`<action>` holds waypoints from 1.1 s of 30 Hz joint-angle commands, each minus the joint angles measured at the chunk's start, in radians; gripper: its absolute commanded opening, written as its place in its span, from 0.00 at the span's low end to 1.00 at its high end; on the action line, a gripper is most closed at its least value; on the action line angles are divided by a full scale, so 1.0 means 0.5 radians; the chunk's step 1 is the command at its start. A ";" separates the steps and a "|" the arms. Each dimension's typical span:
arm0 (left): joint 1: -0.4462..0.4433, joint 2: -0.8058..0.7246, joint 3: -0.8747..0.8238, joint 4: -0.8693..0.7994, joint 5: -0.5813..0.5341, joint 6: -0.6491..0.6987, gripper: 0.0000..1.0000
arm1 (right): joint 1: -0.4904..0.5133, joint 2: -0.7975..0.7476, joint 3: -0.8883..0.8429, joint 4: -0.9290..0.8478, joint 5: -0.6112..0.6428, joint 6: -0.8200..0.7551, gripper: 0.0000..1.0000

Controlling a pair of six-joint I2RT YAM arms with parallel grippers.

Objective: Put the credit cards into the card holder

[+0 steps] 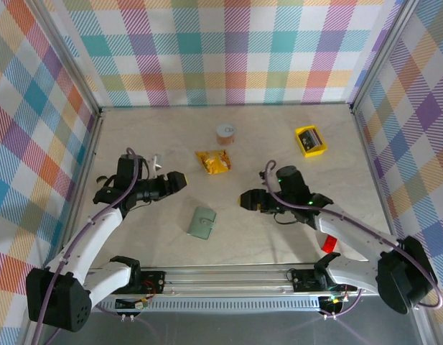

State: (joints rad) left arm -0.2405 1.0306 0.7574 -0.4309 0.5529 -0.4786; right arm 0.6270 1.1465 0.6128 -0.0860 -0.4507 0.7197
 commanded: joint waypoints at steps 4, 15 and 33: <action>-0.310 0.192 -0.052 -0.207 -0.253 -0.017 0.73 | 0.207 0.379 0.041 0.338 -0.080 0.341 0.49; -0.415 0.386 -0.180 -0.157 -0.336 0.040 0.72 | 0.386 0.837 0.166 0.594 0.004 0.464 0.38; -0.418 0.478 -0.450 0.212 -0.165 -0.091 0.63 | 0.507 1.176 0.318 0.697 -0.037 0.513 0.02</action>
State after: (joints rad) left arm -0.4438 1.2793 0.5529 -0.3656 0.4324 -0.5022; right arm 0.8722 1.7191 0.7364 0.2287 -0.4484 0.9760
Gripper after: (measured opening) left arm 0.636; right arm 0.057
